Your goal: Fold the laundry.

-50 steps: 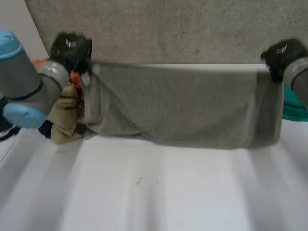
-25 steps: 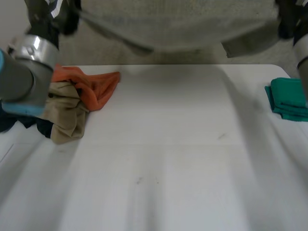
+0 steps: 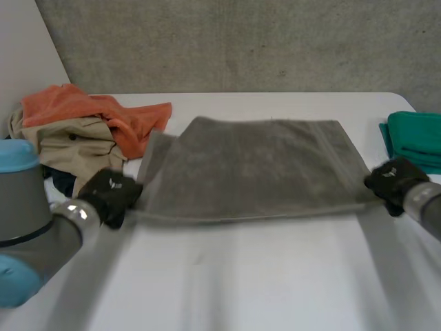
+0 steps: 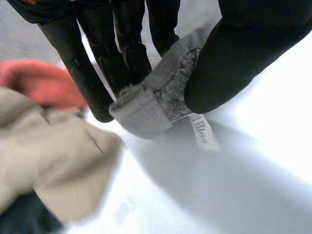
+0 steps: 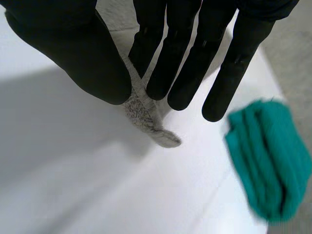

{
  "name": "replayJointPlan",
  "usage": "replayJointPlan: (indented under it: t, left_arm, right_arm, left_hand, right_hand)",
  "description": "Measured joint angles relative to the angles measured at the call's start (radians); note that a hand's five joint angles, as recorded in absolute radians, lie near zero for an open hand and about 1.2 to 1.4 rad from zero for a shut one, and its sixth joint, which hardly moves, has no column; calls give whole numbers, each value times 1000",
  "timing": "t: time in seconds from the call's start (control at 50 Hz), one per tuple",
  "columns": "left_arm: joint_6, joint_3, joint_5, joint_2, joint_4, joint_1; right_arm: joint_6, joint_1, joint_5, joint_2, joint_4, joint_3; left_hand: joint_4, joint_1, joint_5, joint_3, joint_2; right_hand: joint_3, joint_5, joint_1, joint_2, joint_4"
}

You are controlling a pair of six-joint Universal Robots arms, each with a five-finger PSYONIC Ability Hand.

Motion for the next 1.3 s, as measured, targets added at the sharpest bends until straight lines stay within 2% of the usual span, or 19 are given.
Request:
replayJointPlan:
  t: [0.04,0.06,0.08,0.1,0.14,0.26,0.34,0.48,0.52,0.66,0.78,0.82,0.84,0.86,0.9,0.94,1.04,1.12,1.3]
  left_arm:
    - [12,-15,-5,25,-44,-1]
    - [50,-55,-13,88,-167,-3]
    - [50,-55,-13,88,-167,-3]
    - [83,-81,-16,130,-254,-4]
    - [118,-101,-17,163,-328,-7]
    - [168,-84,-16,183,-365,-21]
    - [162,19,-21,102,-231,-36]
    - [64,267,-74,-130,9,-62]
    - [42,323,-96,-183,42,-68]
    - [5,516,-170,-370,128,-96]
    - [8,595,-197,-456,219,-111]
    - [10,601,-207,-464,246,-117]
    - [11,603,-215,-466,263,-123]
    - [12,603,-223,-466,274,-128]
    - [12,599,-244,-463,294,-142]
    - [11,591,-271,-453,308,-158]
    - [7,558,-308,-415,316,-179]
    - [2,490,-323,-340,316,-189]
    - [-45,355,-316,-231,316,-192]
  right_arm:
    - [-23,-15,0,-29,40,15]
    - [-75,-52,-3,-96,136,49]
    - [-75,-52,-3,-96,136,49]
    - [-130,-89,-9,-158,230,84]
    - [-178,-117,-17,-203,299,111]
    - [-236,-141,-35,-237,335,139]
    - [-176,-124,-36,-171,197,94]
    - [-19,-1,-4,31,-129,-92]
    - [-9,16,2,60,-169,-121]
    - [17,95,14,309,-410,-368]
    - [29,121,8,488,-479,-552]
    - [46,125,6,526,-491,-594]
    - [64,126,4,547,-496,-616]
    - [80,127,2,558,-498,-629]
    - [128,127,-1,572,-497,-648]
    - [192,125,-3,564,-483,-650]
    - [319,99,-15,486,-398,-603]
    - [413,36,-69,344,-236,-495]
    - [395,-71,-199,206,-32,-302]
  left_hand:
    - [0,0,0,0,0]
    - [0,0,0,0,0]
    - [0,0,0,0,0]
    - [0,0,-1,0,0]
    - [0,0,-1,0,0]
    - [0,0,-1,0,0]
    - [0,0,-1,0,0]
    - [0,4,-1,0,0]
    - [0,5,-1,0,0]
    - [0,5,-1,0,0]
    - [0,5,-1,0,0]
    - [-170,-190,-168,-168,-169]
    - [-343,-386,-339,-358,-363]
    - [-343,-386,-339,-358,-363]
    - [-824,-879,-799,-822,-835]
    - [-991,-943,-934,-977,-987]
    - [-998,-943,-934,-984,-993]
    - [-998,-943,-934,-984,-993]
    - [-998,-943,-934,-984,-993]
  right_hand:
    - [0,0,0,0,0]
    - [0,0,0,0,0]
    - [0,0,0,0,0]
    - [0,0,0,0,0]
    - [0,0,0,0,0]
    - [0,0,0,0,0]
    - [0,0,0,0,0]
    - [0,0,0,0,0]
    - [0,0,0,0,0]
    - [0,0,0,0,0]
    - [-9,-8,-17,-9,-9]
    - [-215,-216,-228,-218,-215]
    - [-393,-400,-410,-403,-392]
    - [-591,-608,-591,-607,-589]
    - [-852,-855,-842,-871,-852]
    - [-971,-946,-911,-957,-971]
    - [-978,-946,-911,-960,-982]
    - [-978,-946,-911,-960,-982]
    - [-978,-946,-911,-960,-982]
